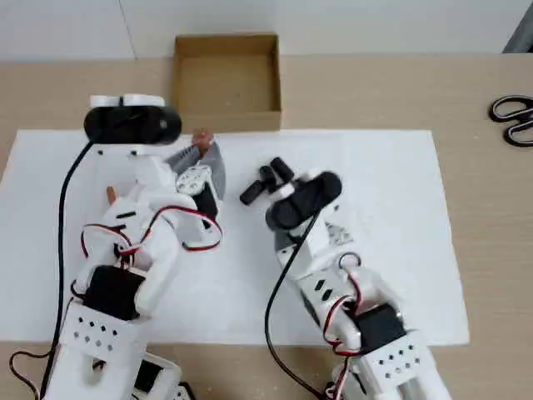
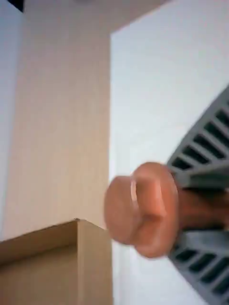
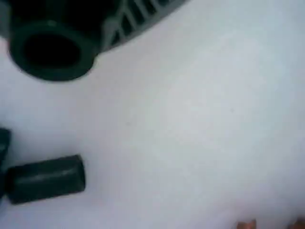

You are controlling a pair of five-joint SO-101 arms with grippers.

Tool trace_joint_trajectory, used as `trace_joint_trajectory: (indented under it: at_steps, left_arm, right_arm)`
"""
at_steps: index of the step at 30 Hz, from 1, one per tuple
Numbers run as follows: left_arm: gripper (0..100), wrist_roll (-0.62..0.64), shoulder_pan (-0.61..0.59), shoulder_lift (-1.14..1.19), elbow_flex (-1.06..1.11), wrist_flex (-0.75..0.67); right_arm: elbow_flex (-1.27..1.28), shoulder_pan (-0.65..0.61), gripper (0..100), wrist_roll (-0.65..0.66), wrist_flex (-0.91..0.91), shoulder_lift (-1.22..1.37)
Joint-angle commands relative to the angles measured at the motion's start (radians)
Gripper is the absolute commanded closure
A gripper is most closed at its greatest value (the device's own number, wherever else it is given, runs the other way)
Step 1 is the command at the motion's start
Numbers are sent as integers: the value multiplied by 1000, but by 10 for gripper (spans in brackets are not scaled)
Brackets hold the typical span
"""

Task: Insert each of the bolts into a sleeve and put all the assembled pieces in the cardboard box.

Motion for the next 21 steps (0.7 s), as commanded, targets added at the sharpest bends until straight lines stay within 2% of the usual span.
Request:
trace_joint_trajectory:
  at_steps: [1, 7, 14, 21]
  left_arm:
    - [994, 15, 6, -23, 7, -63]
    - [994, 12, 80, -26, 99, -121]
    - [994, 12, 132, -25, 170, -229]
    - [994, 12, 186, -23, 173, -216]
  right_arm:
    - [89, -2, 995, -75, -116, -58]
    - [196, -4, 995, -244, -186, -179]
    - [262, -102, 995, -227, -228, -306]
    - [265, -108, 995, -213, -228, -314]
